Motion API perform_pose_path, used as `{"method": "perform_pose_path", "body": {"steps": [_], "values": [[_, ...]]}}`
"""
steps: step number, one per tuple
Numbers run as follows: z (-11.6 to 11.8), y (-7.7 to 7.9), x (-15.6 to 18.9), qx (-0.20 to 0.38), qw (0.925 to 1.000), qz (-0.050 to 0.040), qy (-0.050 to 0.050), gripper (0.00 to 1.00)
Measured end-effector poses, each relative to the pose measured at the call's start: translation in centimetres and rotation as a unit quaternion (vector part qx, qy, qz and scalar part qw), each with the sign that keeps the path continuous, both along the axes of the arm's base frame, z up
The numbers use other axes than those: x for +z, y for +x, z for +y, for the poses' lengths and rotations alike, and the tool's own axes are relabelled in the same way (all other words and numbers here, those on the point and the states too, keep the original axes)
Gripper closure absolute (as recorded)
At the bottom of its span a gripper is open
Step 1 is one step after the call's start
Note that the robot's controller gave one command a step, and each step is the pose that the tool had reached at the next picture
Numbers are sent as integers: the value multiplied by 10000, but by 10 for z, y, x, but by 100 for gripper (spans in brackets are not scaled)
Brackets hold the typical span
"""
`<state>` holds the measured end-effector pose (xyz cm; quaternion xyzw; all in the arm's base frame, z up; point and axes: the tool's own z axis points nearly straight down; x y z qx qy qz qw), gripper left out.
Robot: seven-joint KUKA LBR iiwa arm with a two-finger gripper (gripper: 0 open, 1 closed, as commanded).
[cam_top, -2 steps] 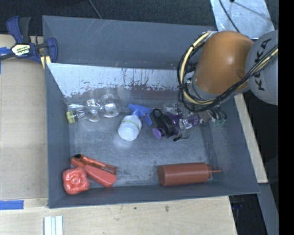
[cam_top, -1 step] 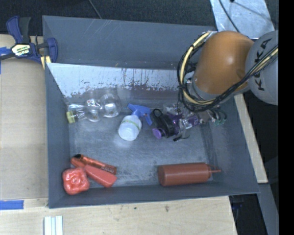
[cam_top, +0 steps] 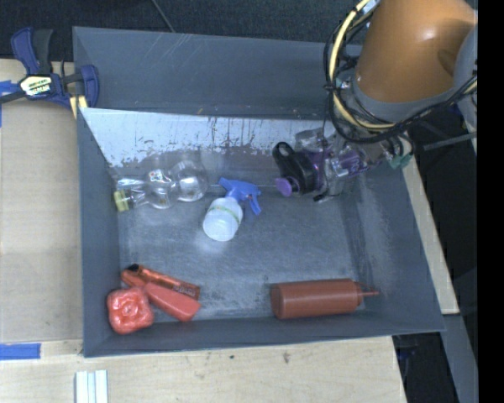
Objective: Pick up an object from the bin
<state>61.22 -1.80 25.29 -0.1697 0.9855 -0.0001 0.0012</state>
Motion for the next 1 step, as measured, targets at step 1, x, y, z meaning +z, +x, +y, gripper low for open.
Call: {"method": "perform_pose_path", "body": {"steps": [1], "values": [[0,0,0,-1,10000,0,1,100]]}}
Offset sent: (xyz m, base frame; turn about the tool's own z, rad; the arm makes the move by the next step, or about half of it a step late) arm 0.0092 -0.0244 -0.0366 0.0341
